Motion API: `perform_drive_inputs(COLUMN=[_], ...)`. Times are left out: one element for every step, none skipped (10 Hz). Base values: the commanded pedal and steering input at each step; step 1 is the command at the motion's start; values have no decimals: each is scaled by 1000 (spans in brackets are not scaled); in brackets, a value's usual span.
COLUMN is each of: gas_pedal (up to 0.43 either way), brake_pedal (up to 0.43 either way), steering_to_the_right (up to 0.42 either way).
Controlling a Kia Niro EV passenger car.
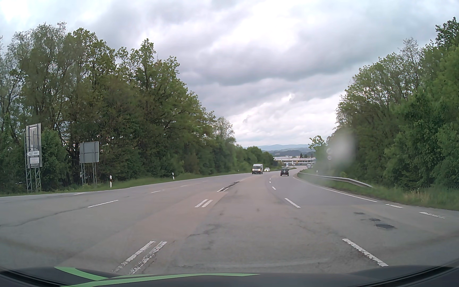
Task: Follow the waypoints while adhering to traffic rules and regulations
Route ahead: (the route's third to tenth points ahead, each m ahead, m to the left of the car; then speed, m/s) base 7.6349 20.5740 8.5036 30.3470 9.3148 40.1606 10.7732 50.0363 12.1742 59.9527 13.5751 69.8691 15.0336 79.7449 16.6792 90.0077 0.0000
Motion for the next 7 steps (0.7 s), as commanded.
perform_drive_inputs(gas_pedal=[0,0,0,0,0,0,0], brake_pedal=[262,262,268,268,262,268,262], steering_to_the_right=[4,4,4,4,4,4,4])
